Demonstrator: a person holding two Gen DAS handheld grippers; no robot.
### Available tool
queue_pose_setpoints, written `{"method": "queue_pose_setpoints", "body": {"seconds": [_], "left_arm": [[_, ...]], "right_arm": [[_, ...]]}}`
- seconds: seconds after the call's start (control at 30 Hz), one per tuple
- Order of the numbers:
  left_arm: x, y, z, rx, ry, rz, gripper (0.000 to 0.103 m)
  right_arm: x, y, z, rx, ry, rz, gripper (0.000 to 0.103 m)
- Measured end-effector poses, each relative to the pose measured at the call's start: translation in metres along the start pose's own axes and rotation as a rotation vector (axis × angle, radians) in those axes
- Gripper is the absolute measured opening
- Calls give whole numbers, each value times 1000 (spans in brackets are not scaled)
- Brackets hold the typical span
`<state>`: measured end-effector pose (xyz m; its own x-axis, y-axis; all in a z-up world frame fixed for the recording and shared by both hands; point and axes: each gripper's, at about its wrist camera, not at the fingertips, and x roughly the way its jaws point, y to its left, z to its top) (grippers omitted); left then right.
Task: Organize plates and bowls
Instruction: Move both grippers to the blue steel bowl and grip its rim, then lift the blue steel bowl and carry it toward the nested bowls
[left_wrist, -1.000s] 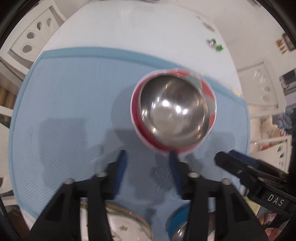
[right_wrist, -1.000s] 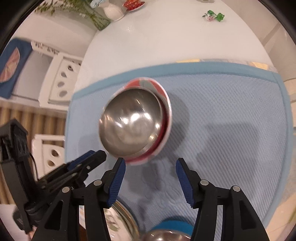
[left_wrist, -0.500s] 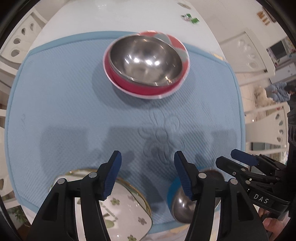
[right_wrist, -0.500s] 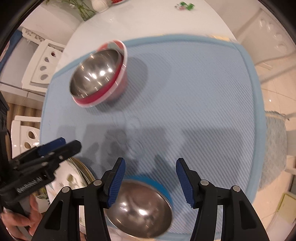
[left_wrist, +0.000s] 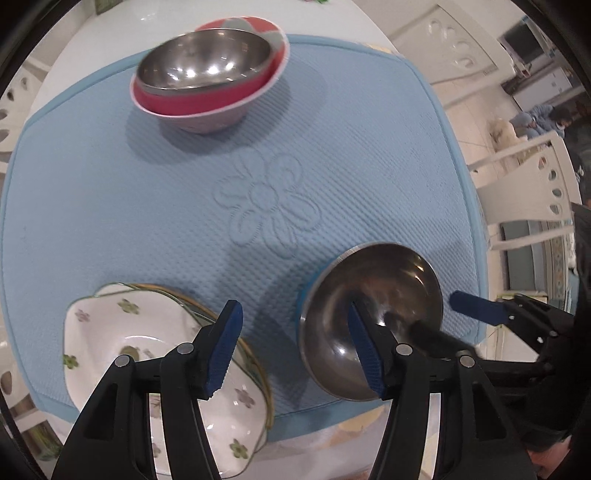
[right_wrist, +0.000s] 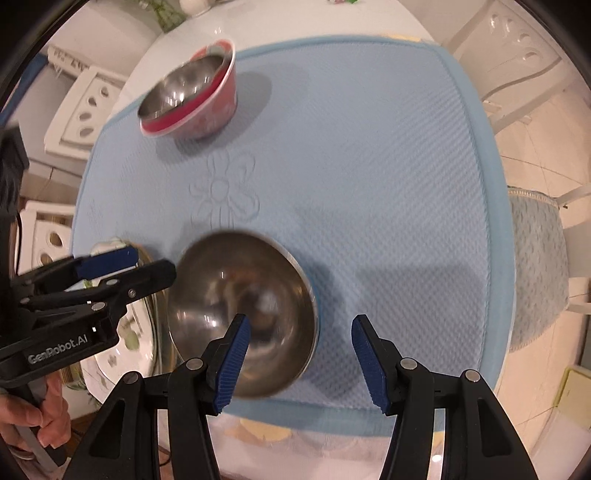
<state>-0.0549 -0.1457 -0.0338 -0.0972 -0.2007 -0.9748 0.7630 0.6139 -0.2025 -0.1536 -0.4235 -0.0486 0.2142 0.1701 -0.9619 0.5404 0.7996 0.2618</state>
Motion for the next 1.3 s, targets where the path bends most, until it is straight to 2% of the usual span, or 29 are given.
{"method": "queue_pose_setpoints", "body": {"seconds": [0.13,0.27,0.4,0.53,0.7,0.83,1.0,1.1,1.2,1.3], "left_arm": [[4,-9,-8,7,-6,-22,57],[14,-13,-6,24,39,2,57],[19,-18,-3,45,49,29,57],[29,-21,0,62,85,56,57],[44,-22,7,92,136,84,57],[42,-17,8,84,135,71,57],[45,-6,7,88,165,59,57],[38,-8,7,91,156,65,57],[26,-8,4,95,127,22,57],[29,-10,-3,116,135,-24,57]], "right_arm": [[18,5,-3,-20,32,-67,56],[39,7,1,-22,79,-47,56],[52,6,6,-26,103,-24,56],[64,-9,5,28,135,17,69],[65,-16,4,28,111,113,82],[66,-19,2,51,100,150,90],[67,-14,8,43,106,130,92],[74,6,8,48,111,118,95],[75,12,5,75,112,99,94],[72,13,-1,88,110,79,94]]}}
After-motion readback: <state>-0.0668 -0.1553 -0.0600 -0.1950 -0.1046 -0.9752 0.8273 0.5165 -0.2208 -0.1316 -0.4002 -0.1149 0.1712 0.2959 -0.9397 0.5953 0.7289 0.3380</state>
